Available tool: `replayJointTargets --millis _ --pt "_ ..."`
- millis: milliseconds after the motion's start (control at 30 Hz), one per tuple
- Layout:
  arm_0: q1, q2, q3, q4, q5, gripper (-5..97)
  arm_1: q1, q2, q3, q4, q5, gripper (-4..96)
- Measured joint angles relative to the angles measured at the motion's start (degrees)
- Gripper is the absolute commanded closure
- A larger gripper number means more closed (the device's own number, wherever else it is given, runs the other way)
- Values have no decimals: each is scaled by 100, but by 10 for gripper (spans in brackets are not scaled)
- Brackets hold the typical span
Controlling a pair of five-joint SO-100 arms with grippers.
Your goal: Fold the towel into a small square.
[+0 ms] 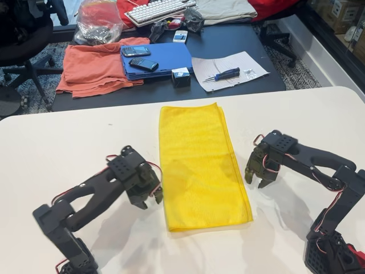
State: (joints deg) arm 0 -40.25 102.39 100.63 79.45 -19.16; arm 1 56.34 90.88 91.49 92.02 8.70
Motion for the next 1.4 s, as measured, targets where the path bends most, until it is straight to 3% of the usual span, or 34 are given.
replayJointTargets --millis 300,533,733,1000,1200,1367,1400 --pt "721 413 -562 88 -53 804 580 -1336 -9 -1257 -18 726" --pt "879 431 -562 123 -62 804 835 -1327 -62 -1020 26 665" --pt "896 431 -633 70 -79 804 861 -1389 -62 -879 9 704" --pt "984 466 -949 176 -53 804 1345 -1819 132 -1749 0 760" --pt "905 791 -2030 1020 -62 807 1538 -2188 97 -1907 -9 787" --pt "905 826 -2786 1723 -70 810 1705 -2206 88 -1934 105 947" --pt "923 826 -2848 1854 -53 810 1740 -2171 88 -1934 97 943"
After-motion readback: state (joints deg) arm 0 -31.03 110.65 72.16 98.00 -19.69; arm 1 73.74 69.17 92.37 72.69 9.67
